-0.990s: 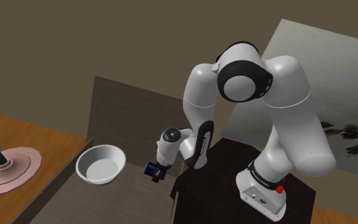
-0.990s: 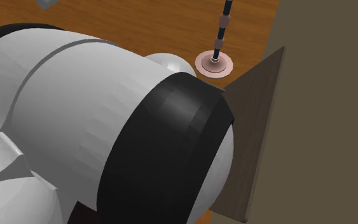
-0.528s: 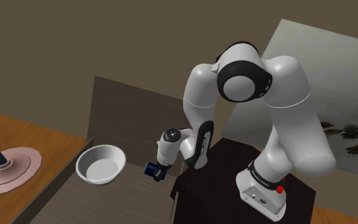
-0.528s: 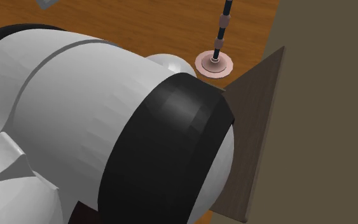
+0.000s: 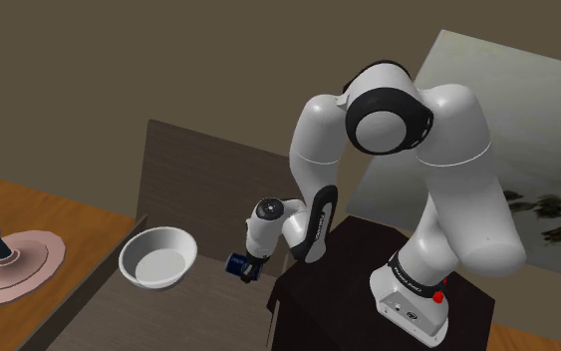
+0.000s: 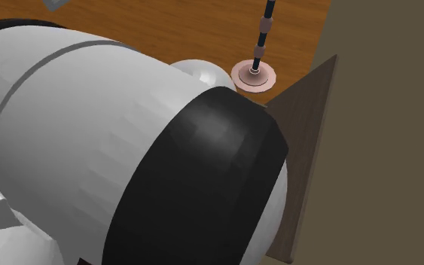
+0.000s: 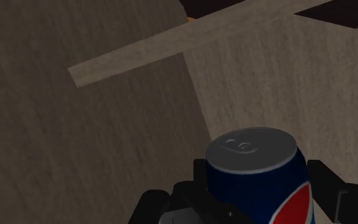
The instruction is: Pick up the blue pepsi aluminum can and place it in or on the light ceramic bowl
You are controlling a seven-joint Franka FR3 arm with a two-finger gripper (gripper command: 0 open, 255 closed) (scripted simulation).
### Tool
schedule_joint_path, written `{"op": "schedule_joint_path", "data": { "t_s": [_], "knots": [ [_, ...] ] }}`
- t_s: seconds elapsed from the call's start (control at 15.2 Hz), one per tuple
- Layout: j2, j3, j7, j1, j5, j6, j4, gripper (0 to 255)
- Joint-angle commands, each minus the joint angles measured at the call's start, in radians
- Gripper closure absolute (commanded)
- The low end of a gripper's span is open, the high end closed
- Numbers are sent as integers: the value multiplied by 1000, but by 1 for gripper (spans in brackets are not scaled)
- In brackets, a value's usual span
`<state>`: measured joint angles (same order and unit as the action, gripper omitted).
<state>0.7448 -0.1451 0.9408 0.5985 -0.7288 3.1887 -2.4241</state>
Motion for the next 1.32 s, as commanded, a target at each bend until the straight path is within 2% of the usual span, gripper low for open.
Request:
{"op": "schedule_joint_path", "data": {
  "t_s": [0.0,0.66,1.25],
  "knots": [
    [-35,11,-5,-15,-1,-18,-20,255],
    [-218,123,-66,-131,23,-134,-108,255],
    [-379,268,-169,-262,121,-243,-176,255]
  ]
}}
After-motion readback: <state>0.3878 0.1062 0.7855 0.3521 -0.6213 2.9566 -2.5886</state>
